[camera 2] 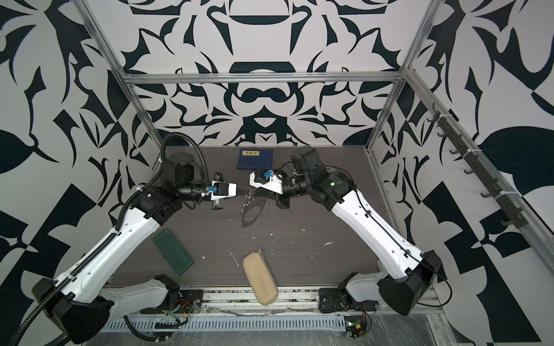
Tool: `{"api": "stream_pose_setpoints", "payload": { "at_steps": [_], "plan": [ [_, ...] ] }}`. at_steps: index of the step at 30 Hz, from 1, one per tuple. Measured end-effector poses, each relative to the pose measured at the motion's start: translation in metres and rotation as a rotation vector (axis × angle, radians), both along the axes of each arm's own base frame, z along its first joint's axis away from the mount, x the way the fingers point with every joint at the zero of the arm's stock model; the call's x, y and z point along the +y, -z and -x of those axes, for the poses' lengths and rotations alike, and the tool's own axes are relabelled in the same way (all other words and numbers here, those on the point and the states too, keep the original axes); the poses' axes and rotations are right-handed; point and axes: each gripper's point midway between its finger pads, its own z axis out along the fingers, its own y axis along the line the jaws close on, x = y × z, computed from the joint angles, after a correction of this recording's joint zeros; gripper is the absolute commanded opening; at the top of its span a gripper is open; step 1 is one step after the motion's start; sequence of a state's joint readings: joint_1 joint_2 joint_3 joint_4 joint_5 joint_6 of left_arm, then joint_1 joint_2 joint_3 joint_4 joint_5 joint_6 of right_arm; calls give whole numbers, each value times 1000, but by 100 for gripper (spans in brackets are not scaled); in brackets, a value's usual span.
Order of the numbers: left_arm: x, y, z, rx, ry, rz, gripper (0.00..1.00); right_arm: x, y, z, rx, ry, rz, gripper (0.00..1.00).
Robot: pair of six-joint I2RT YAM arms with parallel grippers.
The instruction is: Remove the keys from the keyring
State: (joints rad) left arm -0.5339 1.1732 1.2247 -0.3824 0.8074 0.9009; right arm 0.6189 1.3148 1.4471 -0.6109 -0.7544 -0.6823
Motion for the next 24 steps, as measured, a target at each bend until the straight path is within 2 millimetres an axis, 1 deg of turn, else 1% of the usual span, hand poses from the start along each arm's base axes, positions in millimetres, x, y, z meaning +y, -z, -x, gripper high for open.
{"api": "stream_pose_setpoints", "payload": {
  "at_steps": [6,9,13,17,22,24],
  "plan": [
    [-1,-8,-3,-9,-10,27,0,-11,-15,-1,-15,-9,-133,0],
    [-2,-13,-5,-20,-13,43,0,-13,-24,-3,-6,-16,-196,0],
    [-2,-17,-7,-27,-23,68,0,-12,-26,-6,32,-24,-295,0],
    [-2,-18,-13,-12,-45,85,0,-9,-28,-15,80,-21,-404,0],
    [2,-24,-26,-27,-109,99,0,-3,-32,-32,150,-37,-556,0],
    [3,-25,-29,-27,-130,94,0,-2,-31,-34,173,-42,-584,0]
  ]
}}
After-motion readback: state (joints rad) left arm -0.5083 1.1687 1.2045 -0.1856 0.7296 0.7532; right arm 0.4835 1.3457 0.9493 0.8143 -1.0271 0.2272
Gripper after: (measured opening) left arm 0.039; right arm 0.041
